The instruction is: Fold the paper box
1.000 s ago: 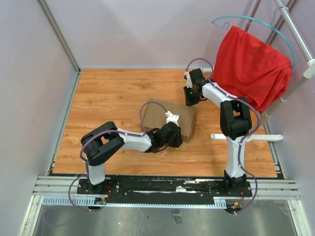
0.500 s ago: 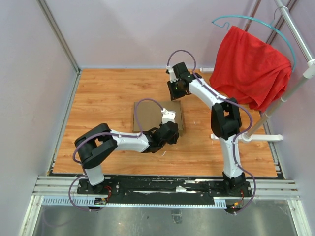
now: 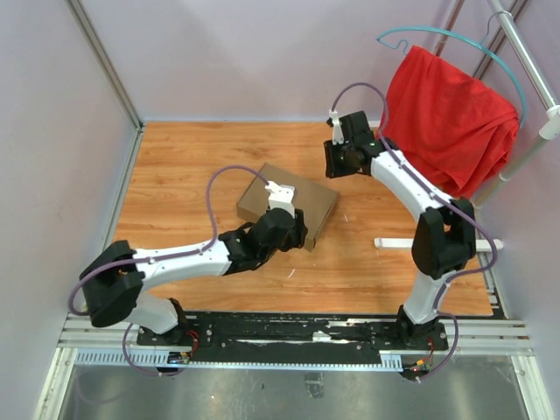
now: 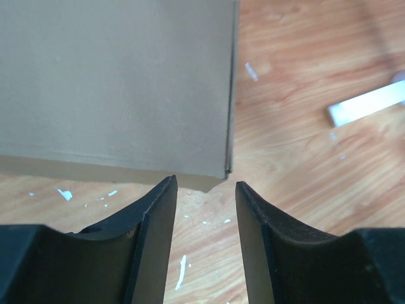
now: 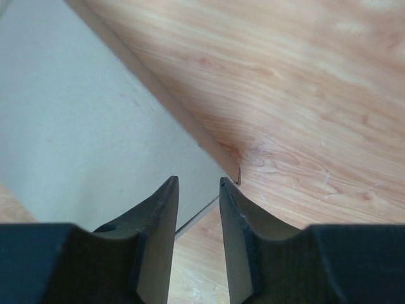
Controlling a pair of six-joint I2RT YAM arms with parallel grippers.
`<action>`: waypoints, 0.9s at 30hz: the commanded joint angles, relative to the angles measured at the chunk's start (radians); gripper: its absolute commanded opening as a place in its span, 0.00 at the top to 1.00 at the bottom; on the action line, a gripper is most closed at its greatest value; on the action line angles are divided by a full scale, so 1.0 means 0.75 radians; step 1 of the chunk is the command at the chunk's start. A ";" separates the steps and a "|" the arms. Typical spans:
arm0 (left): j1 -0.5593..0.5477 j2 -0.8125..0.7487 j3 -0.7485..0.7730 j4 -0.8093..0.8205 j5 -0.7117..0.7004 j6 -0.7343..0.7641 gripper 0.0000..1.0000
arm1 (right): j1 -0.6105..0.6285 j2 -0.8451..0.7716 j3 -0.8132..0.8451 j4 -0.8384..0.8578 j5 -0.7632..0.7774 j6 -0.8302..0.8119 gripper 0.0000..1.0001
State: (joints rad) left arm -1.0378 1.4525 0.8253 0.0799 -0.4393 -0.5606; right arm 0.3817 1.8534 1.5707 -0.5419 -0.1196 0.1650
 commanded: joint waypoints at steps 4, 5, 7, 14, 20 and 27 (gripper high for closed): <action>0.003 -0.314 0.015 -0.151 -0.082 0.100 0.52 | 0.000 -0.369 -0.125 0.099 0.041 0.042 0.57; 0.003 -0.368 0.016 -0.188 -0.100 0.110 0.52 | 0.001 -0.440 -0.179 0.127 0.030 0.057 0.53; 0.003 -0.481 0.006 -0.276 -0.146 0.135 0.49 | 0.001 -0.583 -0.307 0.194 -0.009 0.072 0.45; 0.004 -0.882 -0.047 -0.558 -0.337 0.262 0.01 | 0.000 -0.982 -0.748 0.281 -0.020 0.143 0.01; 0.003 -1.104 -0.087 -0.758 -0.457 0.277 0.01 | 0.000 -1.178 -1.008 0.246 -0.103 0.110 0.02; 0.004 -1.269 -0.169 -0.770 -0.482 0.252 0.01 | 0.001 -1.378 -1.096 0.240 -0.098 0.128 0.02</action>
State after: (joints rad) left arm -1.0370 0.5472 0.7250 -0.4706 -0.7528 -0.3744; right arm 0.3820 0.8902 0.7597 -0.3820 -0.1822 0.2474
